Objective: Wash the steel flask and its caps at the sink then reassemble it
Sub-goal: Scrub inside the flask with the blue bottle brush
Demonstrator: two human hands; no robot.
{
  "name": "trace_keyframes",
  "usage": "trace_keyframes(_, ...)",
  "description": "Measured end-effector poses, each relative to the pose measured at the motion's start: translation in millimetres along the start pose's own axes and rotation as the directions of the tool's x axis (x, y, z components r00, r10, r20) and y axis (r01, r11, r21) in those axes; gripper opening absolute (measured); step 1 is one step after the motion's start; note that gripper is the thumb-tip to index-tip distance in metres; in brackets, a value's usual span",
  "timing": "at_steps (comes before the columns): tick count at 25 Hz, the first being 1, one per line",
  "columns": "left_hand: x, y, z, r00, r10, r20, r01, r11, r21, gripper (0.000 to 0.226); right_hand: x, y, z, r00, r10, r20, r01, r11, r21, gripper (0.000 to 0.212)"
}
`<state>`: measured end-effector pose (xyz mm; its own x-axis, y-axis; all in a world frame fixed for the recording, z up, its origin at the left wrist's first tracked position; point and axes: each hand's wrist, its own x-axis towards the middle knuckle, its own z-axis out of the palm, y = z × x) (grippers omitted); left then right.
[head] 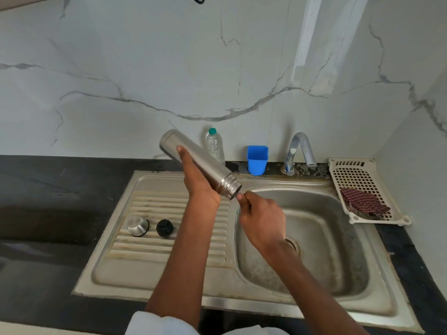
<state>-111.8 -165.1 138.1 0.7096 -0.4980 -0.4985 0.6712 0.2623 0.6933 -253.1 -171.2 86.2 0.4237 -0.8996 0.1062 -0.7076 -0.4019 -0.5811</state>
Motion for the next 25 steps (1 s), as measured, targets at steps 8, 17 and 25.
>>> trace_keyframes(8, 49.3, 31.1, -25.4, 0.975, 0.157, 0.158, -0.115, 0.962, -0.248, 0.100, 27.4, 49.0, -20.4, 0.840, -0.018, 0.543, -0.304, 0.812, 0.498, 0.048)
trace_keyframes(17, 55.4, 19.4, -33.6, 0.962, 0.192, 0.195, -0.131, 0.948, -0.289, 0.087, 38.2, 42.7, -14.3, 0.896, -0.143, 0.421, -0.020, 0.933, 0.360, 0.055)
trace_keyframes(25, 53.3, 6.9, -22.9, 0.977, 0.159, 0.140, -0.121, 0.962, -0.243, 0.088, 46.2, 50.9, -18.8, 0.847, -0.042, 0.531, -0.209, 0.890, 0.405, 0.051)
